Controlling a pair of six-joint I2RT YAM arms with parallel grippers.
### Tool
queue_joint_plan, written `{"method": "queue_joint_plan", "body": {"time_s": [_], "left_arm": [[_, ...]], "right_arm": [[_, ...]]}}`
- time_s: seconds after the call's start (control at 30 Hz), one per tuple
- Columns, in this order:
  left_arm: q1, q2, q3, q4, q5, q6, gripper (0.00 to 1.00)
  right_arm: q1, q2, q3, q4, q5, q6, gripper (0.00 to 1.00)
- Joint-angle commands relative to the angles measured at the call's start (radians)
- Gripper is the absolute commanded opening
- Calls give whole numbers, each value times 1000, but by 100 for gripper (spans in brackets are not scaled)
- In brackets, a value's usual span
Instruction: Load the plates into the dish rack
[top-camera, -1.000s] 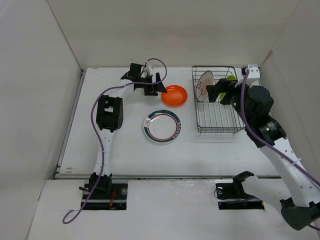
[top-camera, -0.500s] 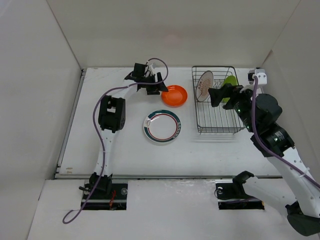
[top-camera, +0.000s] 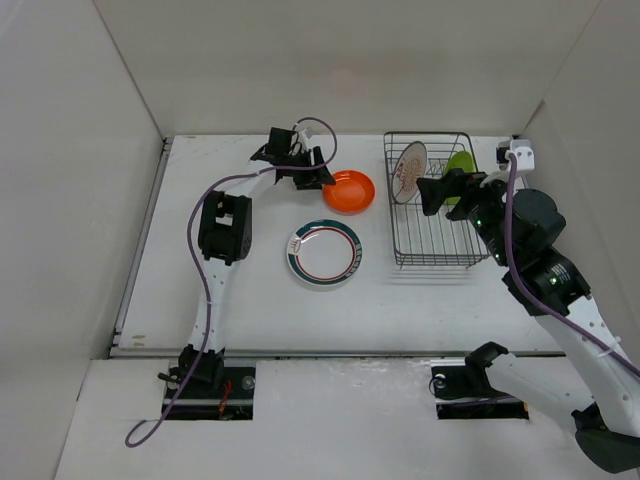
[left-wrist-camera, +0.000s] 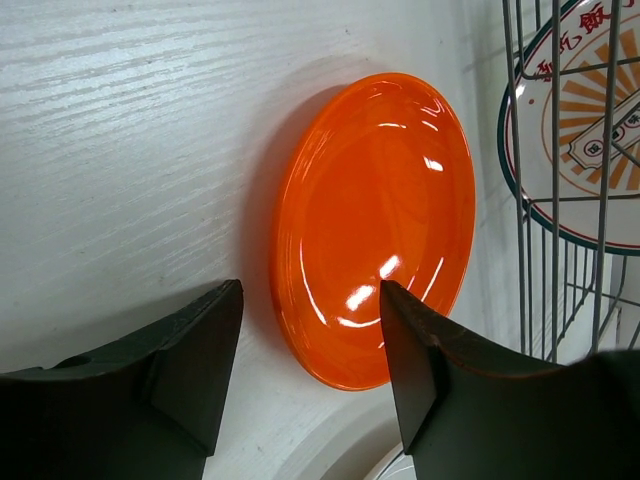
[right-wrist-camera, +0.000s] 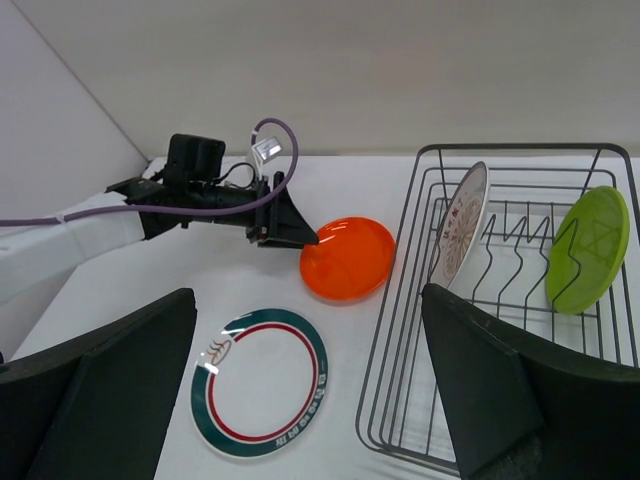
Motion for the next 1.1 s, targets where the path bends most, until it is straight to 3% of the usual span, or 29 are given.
{"method": "queue_joint_plan", "body": {"time_s": [0.0,0.37,0.4,0.43,0.53,0.7,0.83,1.07], "left_arm": [[-14,24,22,-21,-15,6,51],[-32,33,13,-21,-35,6,31],[-32,33,13,-21,-44,6,24],[-32,33,13,-21,-44,6,23],[-32,33,3,-21,-72,6,0],[-32,8,-25,-12,-94,-12,0],[-21,-53,-50,31,-14,-30,0],[104,-226,-105,125,124,-95,0]], "right_arm": [[12,-12,4,10,1,5,98],[51,-21,4,-21,13,5,98],[60,-21,4,-21,13,5,98],[60,-21,4,-21,13,5,98],[69,-31,4,-21,23,5,98],[69,-18,-9,-11,23,5,100],[90,18,-41,28,64,5,100],[81,54,-137,181,-59,8,100]]}}
